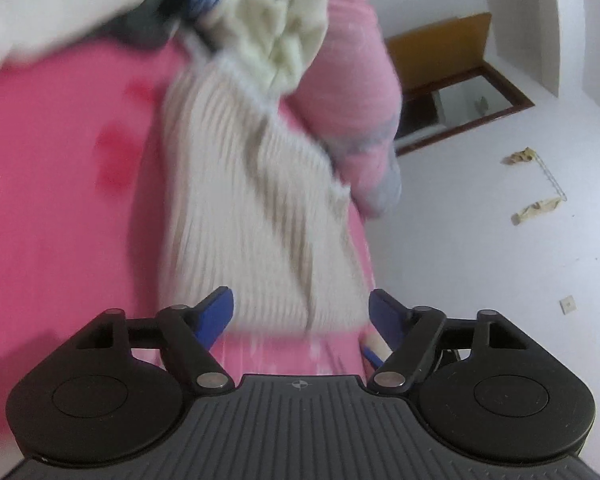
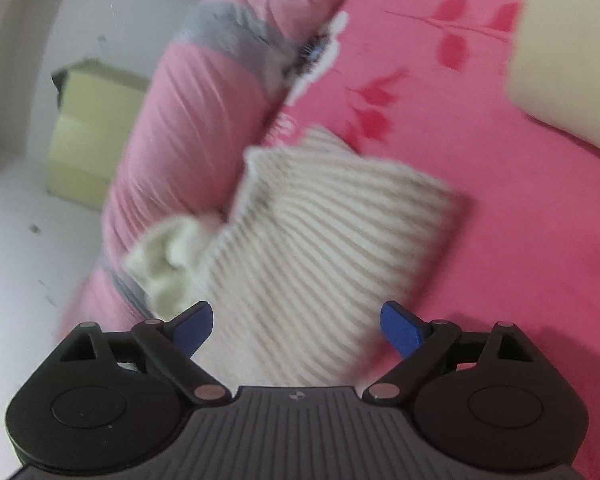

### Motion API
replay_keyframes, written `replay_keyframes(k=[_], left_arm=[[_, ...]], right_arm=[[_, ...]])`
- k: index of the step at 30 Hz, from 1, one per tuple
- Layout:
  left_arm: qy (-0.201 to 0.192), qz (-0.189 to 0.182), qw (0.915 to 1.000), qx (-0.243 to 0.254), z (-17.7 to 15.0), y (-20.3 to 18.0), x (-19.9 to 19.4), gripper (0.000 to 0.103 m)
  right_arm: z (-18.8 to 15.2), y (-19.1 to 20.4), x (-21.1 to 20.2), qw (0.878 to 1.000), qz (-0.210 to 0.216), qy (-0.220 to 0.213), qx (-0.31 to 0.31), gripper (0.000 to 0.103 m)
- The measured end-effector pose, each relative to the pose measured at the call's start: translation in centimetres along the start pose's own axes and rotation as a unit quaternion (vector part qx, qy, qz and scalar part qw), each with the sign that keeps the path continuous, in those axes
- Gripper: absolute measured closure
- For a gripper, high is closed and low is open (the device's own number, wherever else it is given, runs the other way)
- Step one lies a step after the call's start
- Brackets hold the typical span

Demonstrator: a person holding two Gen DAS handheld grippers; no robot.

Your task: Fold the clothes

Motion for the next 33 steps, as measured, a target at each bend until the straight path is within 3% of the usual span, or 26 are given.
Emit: replay_keyframes(k=[2, 4, 6, 11, 16, 18, 20, 21, 22, 23, 28, 33], left_arm=[[-0.002, 0.0, 0.9999, -0.017, -2.5, 1.4, 0.8, 0.025], [-0.009, 0.025, 0.9986, -0.045, -3.9, 3.6, 2.0, 0.025], [-0.049, 0.046, 0.9969, -0.041, -3.9, 4.3, 2.5, 0.031], [-0.123, 0.091, 0.9882, 0.008, -2.6, 4.4, 4.0, 0.026], [-0.183, 0.098, 0.9782, -0.008, -0.4, 5.3, 5.0, 0.033], [-0.206, 0.122, 0.9703, -0.034, 0.5, 6.1, 5.5, 0.062], [-0.216, 0.116, 0.9671, -0.068, 0.9, 6.7, 5.1, 0.073], [-0.219, 0.111, 0.9661, -0.08, 1.1, 6.8, 4.9, 0.078], [-0.218, 0.107, 0.9667, -0.079, 1.2, 6.7, 4.7, 0.079], [-0.218, 0.103, 0.9673, -0.078, 1.3, 6.5, 4.5, 0.083], [-0.238, 0.066, 0.965, -0.088, 2.7, 5.0, 1.7, 0.088], [-0.251, 0.062, 0.9628, -0.079, 4.0, 3.4, -3.9, 0.088]], right_arm=[[-1.2, -1.1, 0.5, 1.0, -0.006, 0.01, 0.0, 0.01], [-1.7, -1.5, 1.7, 1.0, -0.012, 0.016, 0.001, 0.01], [-1.6, -1.9, 3.0, 1.0, -0.015, 0.012, 0.006, 0.01], [-0.2, -2.1, 5.7, 1.0, -0.001, -0.014, 0.02, 0.009], [2.4, -1.3, 8.4, 0.998, 0.016, -0.05, 0.026, 0.01], [3.1, -1.0, 9.4, 0.998, 0.009, -0.066, 0.015, 0.019], [3.3, -0.9, 10.3, 0.997, -0.016, -0.08, 0.0, 0.05], [3.2, -0.8, 10.3, 0.996, -0.02, -0.084, 0.0, 0.057], [3.0, -0.6, 10.1, 0.996, -0.017, -0.087, 0.006, 0.072], [2.8, -0.3, 9.9, 0.996, -0.013, -0.09, 0.012, 0.078], [0.7, 2.1, 7.2, 0.995, 0.0, -0.103, 0.016, 0.089], [-5.5, 4.3, 3.3, 0.997, 0.015, -0.079, 0.008, 0.091]])
Point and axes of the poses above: each gripper's, at about its wrist camera, not at the fingertips, and x roughly the way its jaws point, y to its left, z to its top, the point moved 8 cm from there along x, roughly the way its jaws point, and after that the axes turned 9 degrees about -z, right-handed, at the moved point
